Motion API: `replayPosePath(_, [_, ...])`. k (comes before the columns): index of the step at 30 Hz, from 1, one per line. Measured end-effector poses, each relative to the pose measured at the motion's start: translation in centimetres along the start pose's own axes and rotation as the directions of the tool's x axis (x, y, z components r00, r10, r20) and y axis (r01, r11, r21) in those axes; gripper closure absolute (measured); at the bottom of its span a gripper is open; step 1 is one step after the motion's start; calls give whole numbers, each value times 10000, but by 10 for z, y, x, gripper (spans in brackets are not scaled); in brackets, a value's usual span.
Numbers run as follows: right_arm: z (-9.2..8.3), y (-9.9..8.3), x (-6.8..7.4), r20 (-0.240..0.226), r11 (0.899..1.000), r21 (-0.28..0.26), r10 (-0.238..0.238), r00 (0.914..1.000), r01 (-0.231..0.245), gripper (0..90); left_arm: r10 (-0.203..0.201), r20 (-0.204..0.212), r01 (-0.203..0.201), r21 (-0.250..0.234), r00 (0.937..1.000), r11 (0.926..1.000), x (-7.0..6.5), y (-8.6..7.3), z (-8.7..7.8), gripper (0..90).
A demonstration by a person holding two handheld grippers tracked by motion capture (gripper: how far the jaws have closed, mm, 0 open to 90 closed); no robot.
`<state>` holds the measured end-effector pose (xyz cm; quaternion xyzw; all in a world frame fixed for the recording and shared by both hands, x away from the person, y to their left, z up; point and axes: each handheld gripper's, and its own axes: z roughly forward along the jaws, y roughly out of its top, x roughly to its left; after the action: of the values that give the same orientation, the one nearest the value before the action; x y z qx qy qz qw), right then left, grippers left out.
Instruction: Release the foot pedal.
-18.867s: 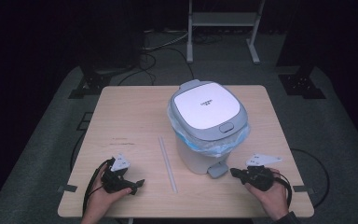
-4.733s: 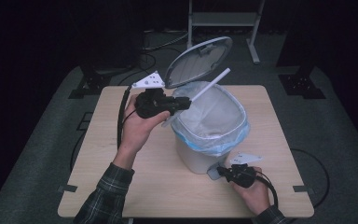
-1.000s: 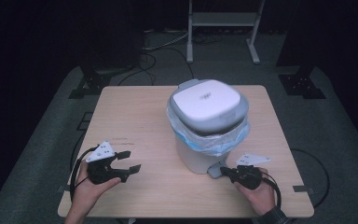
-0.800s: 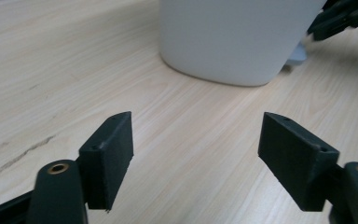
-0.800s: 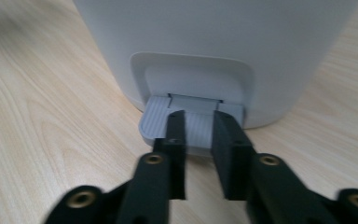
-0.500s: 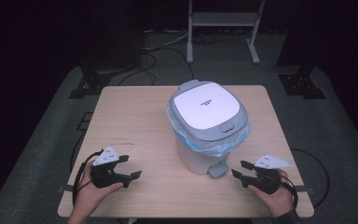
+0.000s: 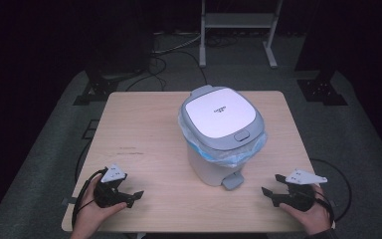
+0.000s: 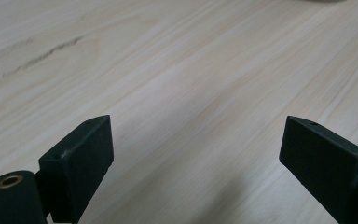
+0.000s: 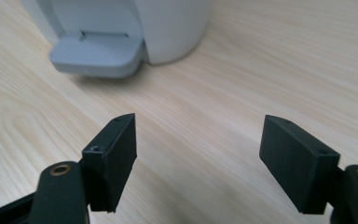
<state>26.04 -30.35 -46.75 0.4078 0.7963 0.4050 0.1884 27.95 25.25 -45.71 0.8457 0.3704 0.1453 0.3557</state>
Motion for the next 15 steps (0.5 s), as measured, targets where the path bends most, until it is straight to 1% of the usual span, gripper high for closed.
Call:
replayPosePath(5, [-2, -9, -8, 221, 9995, 322, 9, 9998, -16, 243, -22, -187, 28, 295, 9998, 9996, 3, -9, 4, 83])
replayPosePath(8, [-2, -13, -12, 172, 9988, 477, -71, 9998, 63, 220, -14, -305, 27, 418, 9995, 9991, 5, -13, 5, 83])
replayPosePath(11, [-1, -17, -14, 150, 9969, 791, -51, 9999, 39, 214, -51, -346, 68, 492, 9994, 9988, 6, -16, 7, 83])
replayPosePath(15, [0, -22, -18, 7, 9948, 1011, -148, 9999, 146, 188, 90, -352, -72, 532, 9993, 9986, 5, -18, 9, 76])
